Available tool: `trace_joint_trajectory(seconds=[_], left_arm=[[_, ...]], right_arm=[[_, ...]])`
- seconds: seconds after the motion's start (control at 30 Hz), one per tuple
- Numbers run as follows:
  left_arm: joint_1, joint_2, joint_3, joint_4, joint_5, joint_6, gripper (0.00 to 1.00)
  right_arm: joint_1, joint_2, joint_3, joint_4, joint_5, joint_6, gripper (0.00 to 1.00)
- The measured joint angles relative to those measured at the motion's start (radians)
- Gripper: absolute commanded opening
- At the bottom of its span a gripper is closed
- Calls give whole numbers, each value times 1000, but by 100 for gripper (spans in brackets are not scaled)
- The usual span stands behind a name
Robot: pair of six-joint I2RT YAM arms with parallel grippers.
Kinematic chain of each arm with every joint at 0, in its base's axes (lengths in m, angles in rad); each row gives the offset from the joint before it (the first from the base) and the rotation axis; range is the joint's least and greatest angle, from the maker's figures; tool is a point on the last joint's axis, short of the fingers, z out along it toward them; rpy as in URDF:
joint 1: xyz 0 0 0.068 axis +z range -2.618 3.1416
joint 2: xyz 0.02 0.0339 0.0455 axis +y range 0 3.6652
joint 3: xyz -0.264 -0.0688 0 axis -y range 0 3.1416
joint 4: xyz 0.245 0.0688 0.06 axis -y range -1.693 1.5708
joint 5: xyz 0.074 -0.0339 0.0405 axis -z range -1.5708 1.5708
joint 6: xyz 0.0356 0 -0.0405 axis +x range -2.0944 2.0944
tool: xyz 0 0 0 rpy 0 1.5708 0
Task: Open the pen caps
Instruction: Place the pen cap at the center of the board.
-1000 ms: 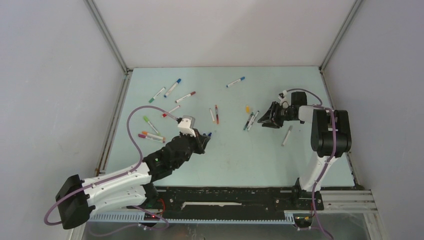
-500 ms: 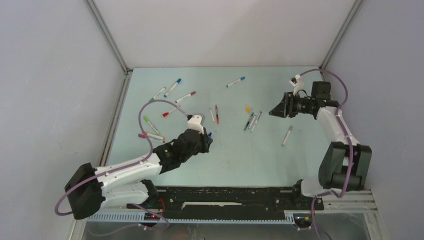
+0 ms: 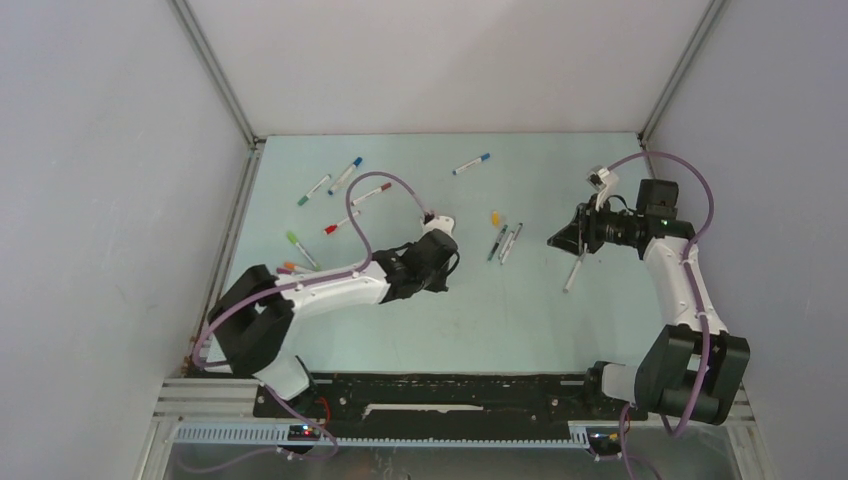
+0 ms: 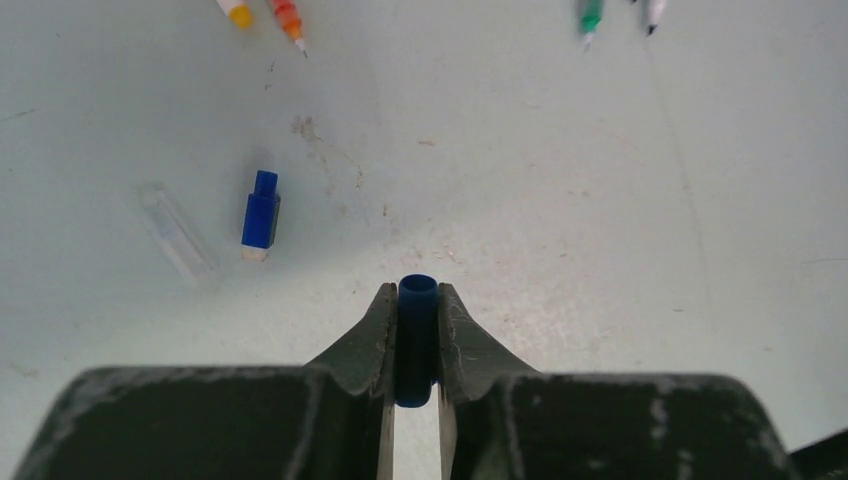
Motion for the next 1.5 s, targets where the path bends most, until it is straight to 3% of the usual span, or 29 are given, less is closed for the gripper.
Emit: trace_joint_trajectory(seconds=[0.47,0.83,1.17,1.37,1.5], left_arm=[[68,198,106,-82,60,28,20],[97,255,142,-110,77,52,34],[105,263,175,-142,77,61,35],[105,130,150,-129,81,72,38],[105,-88,34,-40,97,76,51]], right_arm=[[-13,26,0,-4,-7,-19,46],[-13,37,0,-6,-7,-24,46],[-13,44,0,-23,-7,-40,46],[-18,44,0,-48,20,-78,46],[-29,43,-1,-66,78,-108,46]])
